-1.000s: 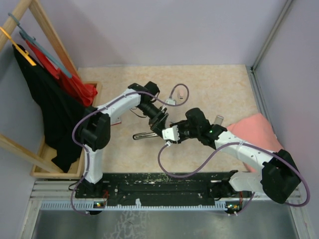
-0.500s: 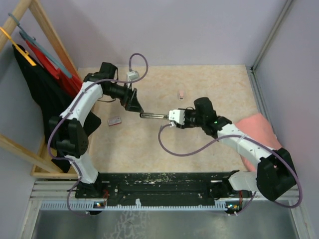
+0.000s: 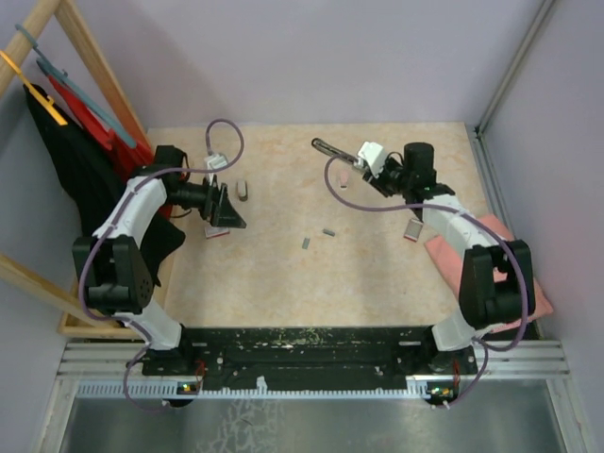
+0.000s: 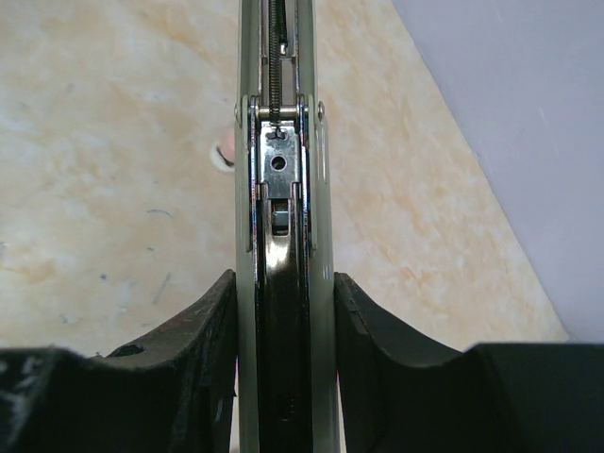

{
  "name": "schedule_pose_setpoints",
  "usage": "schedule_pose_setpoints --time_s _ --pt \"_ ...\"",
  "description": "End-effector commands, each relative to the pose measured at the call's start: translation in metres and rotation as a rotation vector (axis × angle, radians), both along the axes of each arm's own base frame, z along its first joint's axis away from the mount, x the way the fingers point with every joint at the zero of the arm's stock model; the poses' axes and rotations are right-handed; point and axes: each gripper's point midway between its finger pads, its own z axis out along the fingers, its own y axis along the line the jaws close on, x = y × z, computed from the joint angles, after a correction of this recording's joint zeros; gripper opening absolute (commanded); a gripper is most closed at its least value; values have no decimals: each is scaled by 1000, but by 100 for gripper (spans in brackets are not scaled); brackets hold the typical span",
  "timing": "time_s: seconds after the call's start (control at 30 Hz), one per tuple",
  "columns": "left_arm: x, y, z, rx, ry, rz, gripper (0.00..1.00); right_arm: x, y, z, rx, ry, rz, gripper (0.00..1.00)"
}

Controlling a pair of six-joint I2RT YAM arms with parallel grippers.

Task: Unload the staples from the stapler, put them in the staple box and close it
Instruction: Place the stapler at the corner of the board.

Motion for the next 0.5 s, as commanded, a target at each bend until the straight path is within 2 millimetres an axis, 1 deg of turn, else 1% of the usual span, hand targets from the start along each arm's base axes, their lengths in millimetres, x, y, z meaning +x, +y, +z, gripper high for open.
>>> schedule_pose_setpoints --time_s 0.0,0.07,0.1,0.27,0.3,0.4,0.47 --pt "-12 2 14 -44 -75 -34 100 46 -13 44 70 -119 -23 0" --pt "-18 3 13 -43 -81 -43 100 60 -23 38 59 -93 -32 0" --pt "-20 3 13 -45 -82 -47 100 68 -28 27 50 -65 -36 0" --pt "-28 3 11 -55 -95 -63 100 99 -50 1 -20 -18 -44 0" --pt "-30 2 10 -56 -94 -66 100 107 -53 1 -29 -21 -45 0" --pt "-32 2 9 -58 -98 -70 100 120 -61 -15 -44 22 -50 0" --pt "-33 3 9 -59 -101 -71 100 125 -65 -28 -56 51 -44 0"
